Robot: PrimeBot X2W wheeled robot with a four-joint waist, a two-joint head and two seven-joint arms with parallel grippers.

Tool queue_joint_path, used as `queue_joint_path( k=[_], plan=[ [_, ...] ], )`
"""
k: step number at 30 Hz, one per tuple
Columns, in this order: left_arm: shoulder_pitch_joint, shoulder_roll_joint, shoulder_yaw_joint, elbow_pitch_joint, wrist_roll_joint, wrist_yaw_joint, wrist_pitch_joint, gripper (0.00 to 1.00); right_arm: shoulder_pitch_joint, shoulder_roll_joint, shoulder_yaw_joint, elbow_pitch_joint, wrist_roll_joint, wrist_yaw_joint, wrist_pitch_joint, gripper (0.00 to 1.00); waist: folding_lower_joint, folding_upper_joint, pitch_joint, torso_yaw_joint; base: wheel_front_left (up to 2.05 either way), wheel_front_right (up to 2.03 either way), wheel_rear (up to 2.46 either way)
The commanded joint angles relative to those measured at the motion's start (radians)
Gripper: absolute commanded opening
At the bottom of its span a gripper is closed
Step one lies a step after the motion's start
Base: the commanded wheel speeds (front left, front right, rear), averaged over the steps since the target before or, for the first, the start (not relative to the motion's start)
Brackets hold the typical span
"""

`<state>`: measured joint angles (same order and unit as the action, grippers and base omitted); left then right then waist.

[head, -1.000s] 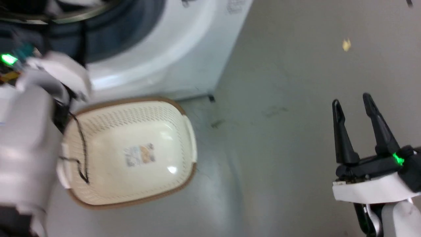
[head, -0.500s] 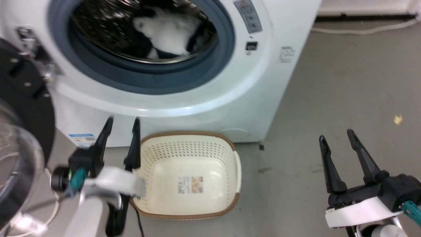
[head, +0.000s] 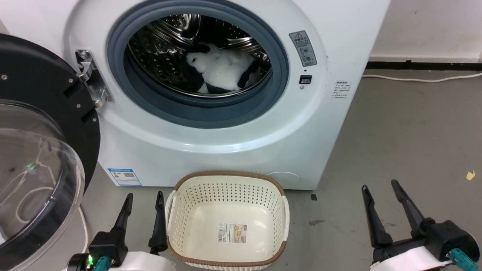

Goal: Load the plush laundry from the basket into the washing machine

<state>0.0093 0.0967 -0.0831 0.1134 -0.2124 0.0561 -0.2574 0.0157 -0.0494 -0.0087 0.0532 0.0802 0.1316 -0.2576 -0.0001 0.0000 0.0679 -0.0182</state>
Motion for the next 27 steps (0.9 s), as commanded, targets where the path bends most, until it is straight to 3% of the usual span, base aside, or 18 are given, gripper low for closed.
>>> queue_joint_path(
  k=[1, 2, 27],
  plan=[
    [0.018, -0.007, 0.011, -0.006, 0.006, -0.011, -0.004, 1.00, 0.013, -0.001, 0.003, 0.005, 0.004, -0.001, -0.004, 1.00, 0.0001, 0.0000, -0.004, 0.004, 0.00, 0.00, 0.00],
    [0.006, -0.007, 0.008, -0.003, 0.001, -0.007, 0.001, 0.00, 0.001, 0.000, 0.001, 0.004, 0.000, 0.000, 0.001, 0.00, 0.0001, 0.0000, -0.004, 0.003, 0.00, 0.00, 0.00],
    [0.003, -0.015, 0.020, -0.023, 0.039, -0.015, 0.049, 0.00, -0.004, 0.000, 0.003, -0.007, -0.015, 0.000, 0.048, 0.00, 0.0001, 0.0000, -0.016, 0.006, 0.00, 0.00, 0.00]
  ],
)
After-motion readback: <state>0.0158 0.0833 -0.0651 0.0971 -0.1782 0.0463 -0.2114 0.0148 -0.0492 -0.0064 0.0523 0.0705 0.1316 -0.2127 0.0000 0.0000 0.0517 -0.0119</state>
